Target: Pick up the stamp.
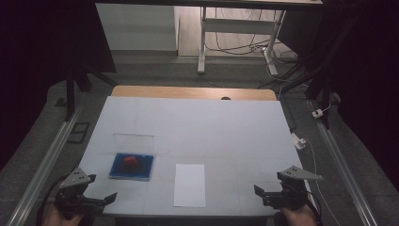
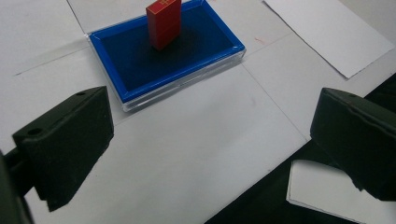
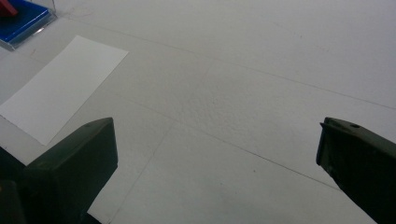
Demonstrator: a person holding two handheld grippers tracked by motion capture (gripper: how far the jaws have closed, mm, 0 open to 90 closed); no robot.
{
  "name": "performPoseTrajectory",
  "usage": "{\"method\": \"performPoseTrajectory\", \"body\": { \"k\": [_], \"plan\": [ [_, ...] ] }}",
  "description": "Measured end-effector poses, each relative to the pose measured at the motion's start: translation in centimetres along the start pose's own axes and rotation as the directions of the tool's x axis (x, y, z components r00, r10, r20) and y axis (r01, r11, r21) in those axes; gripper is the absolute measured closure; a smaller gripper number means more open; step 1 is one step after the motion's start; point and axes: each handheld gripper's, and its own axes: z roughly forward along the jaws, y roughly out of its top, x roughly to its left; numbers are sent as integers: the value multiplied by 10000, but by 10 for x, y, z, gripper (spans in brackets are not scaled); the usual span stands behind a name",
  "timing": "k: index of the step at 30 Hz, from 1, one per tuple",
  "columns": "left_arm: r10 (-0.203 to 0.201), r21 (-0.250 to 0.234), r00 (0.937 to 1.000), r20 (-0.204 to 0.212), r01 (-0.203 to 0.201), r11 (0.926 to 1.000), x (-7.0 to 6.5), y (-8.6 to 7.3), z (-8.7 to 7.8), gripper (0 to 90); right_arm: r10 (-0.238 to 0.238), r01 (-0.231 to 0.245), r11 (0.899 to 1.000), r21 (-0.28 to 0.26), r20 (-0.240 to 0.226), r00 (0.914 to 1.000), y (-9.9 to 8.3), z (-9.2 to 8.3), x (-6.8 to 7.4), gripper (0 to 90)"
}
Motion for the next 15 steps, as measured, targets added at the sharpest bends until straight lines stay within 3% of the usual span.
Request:
{"method": "performPoseTrajectory", "body": {
  "k": [15],
  "plan": [
    [-112, 45, 9998, 156, 111, 9999, 0, -2, -2, 0, -454, 460, 9987, 215, -289, 9986, 3, 5, 3, 0]
  ]
}}
